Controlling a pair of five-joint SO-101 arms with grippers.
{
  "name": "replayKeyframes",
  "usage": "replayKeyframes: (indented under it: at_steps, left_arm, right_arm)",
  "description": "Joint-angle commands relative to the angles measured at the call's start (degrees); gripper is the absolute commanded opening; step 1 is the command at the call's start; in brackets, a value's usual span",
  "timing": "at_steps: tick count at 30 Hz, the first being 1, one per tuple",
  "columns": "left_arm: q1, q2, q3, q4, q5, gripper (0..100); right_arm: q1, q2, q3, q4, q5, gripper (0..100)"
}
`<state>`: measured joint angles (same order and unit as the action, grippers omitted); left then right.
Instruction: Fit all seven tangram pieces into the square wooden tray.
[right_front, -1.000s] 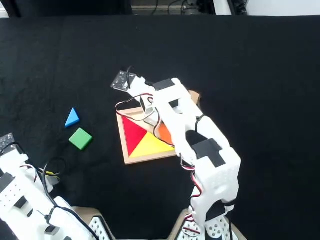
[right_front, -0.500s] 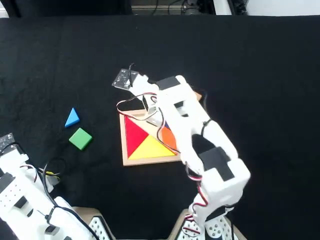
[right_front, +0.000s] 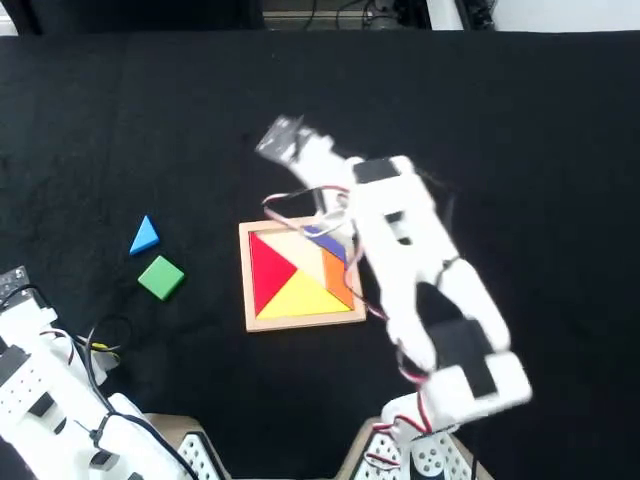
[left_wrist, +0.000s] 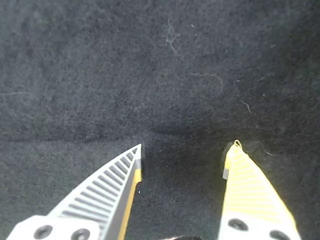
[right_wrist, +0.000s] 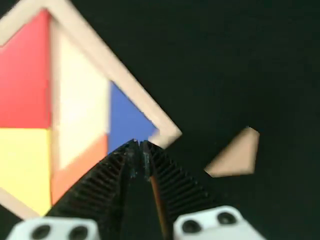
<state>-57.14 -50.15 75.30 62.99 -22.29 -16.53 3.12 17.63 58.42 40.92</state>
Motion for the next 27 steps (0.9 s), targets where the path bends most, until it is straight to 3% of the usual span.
replayKeyframes:
  at_steps: [1, 5, 10, 15, 27]
  left_arm:
    - [0.84, -0.53, -0.22, -0.97, -0.26, 27]
    - [0.84, -0.53, -0.22, -0.97, -0.26, 27]
    - [2.07, -0.53, -0.22, -0.62, -0.26, 27]
    - [1.71, -0.53, -0.13, -0.70, -0.26, 27]
    - [1.89, -0.53, -0.13, -0.79, -0.26, 27]
  right_arm:
    - [6.77, -13.49, 1.45, 2.64, -0.09, 1.1]
    - [13.27, -19.21, 8.92, -1.85, 0.09, 1.1]
    - [15.03, -15.16, 11.12, -7.30, -0.44, 3.9]
    - [15.65, -4.62, -0.31, -7.21, -7.12, 19.3]
    - [15.38, 25.19, -32.40, 4.04, -7.74, 19.4]
